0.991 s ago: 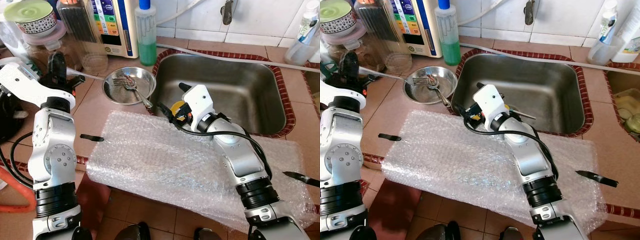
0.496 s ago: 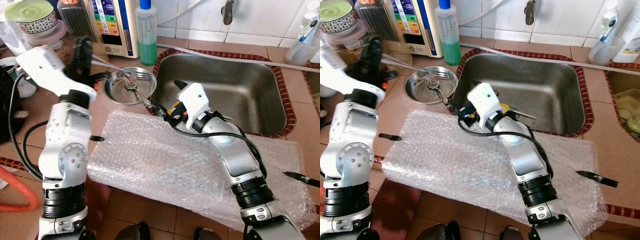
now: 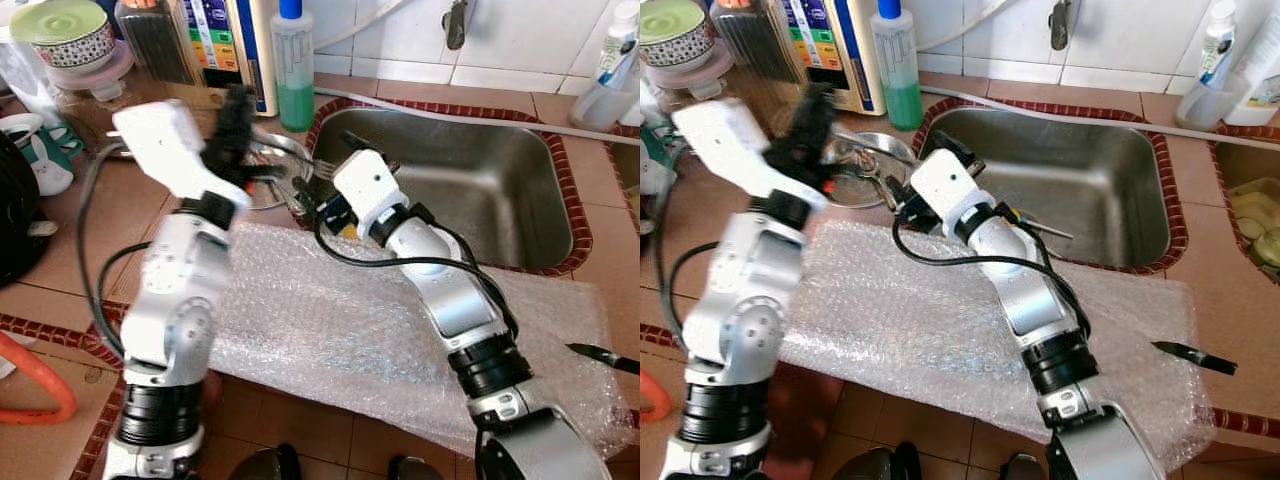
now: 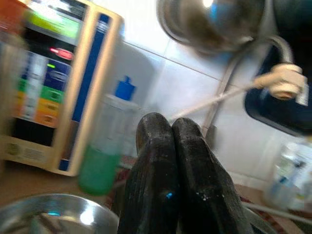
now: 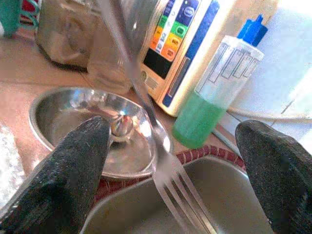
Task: Kitchen organization
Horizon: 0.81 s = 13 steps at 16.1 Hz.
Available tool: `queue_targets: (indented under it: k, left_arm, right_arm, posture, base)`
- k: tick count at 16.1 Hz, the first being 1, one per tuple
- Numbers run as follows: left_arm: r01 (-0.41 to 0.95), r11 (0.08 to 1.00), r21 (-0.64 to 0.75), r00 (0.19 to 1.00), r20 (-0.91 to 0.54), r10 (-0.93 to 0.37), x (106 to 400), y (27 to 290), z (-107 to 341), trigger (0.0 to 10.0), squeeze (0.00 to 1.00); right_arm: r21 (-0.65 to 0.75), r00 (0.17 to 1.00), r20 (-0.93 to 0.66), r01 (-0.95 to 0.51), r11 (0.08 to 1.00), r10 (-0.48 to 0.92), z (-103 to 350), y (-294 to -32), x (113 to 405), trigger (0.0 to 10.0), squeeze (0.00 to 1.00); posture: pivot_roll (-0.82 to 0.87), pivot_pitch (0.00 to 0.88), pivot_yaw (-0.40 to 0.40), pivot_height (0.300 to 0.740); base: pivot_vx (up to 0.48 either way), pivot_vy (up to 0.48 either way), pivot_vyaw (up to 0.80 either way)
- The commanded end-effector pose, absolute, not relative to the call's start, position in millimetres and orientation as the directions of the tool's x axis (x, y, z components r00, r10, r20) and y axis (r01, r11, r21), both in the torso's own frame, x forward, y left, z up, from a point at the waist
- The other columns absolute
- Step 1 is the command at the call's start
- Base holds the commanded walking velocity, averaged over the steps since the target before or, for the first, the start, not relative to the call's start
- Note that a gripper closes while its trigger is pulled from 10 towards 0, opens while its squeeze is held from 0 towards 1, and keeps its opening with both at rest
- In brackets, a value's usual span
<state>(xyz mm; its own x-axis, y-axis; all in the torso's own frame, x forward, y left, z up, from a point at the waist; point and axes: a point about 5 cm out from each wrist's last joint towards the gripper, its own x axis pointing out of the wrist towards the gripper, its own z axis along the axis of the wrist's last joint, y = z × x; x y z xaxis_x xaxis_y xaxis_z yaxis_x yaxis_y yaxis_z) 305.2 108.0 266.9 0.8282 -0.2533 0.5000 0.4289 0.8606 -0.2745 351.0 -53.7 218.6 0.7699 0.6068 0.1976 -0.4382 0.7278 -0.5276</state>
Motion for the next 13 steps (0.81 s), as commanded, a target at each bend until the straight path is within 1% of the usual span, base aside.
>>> queue_targets:
  k: [1, 3, 6, 7, 8, 13]
  left_arm:
    - [0.473, 0.849, -0.236, 0.804, 0.510, -0.307, 299, 99, 268, 0.0, 0.00]
    - [0.503, 0.839, -0.208, 0.788, 0.510, -0.345, 296, 92, 267, 0.0, 0.00]
    - [0.519, 0.832, -0.197, 0.780, 0.507, -0.367, 295, 86, 266, 0.0, 0.00]
    - [0.524, 0.829, -0.196, 0.779, 0.503, -0.374, 295, 85, 265, 0.0, 0.00]
    - [0.526, 0.829, -0.192, 0.779, 0.499, -0.379, 294, 85, 263, 0.0, 0.00]
    - [0.521, 0.840, -0.155, 0.777, 0.493, -0.391, 296, 86, 260, 0.0, 0.00]
  right_arm:
    - [-0.558, 0.756, 0.175, -0.452, 0.696, 0.631, 217, -44, 353, 10.0, 0.00]
    - [-0.570, 0.764, 0.143, -0.456, 0.683, 0.629, 212, -41, 356, 10.0, 0.00]
    - [-0.583, 0.746, 0.124, -0.479, 0.657, 0.654, 206, -33, 356, 10.0, 0.00]
    - [-0.591, 0.736, 0.101, -0.497, 0.635, 0.670, 201, -31, 356, 10.0, 0.00]
    - [-0.596, 0.734, 0.102, -0.495, 0.632, 0.671, 200, -31, 355, 0.0, 0.00]
    - [-0.622, 0.736, 0.118, -0.469, 0.627, 0.667, 203, -30, 358, 0.0, 0.00]
  posture:
    - [-0.09, 0.175, 0.082, 0.740]
    - [-0.09, 0.174, 0.084, 0.740]
    - [-0.09, 0.178, 0.086, 0.740]
    - [-0.09, 0.175, 0.084, 0.740]
    - [-0.09, 0.171, 0.085, 0.740]
    - [-0.09, 0.160, 0.075, 0.740]
  base:
    - [0.000, 0.000, 0.00]
    - [0.000, 0.000, 0.00]
    - [0.000, 0.000, 0.00]
    - [0.000, 0.000, 0.00]
    - [0.000, 0.000, 0.00]
    - [0.000, 0.000, 0.00]
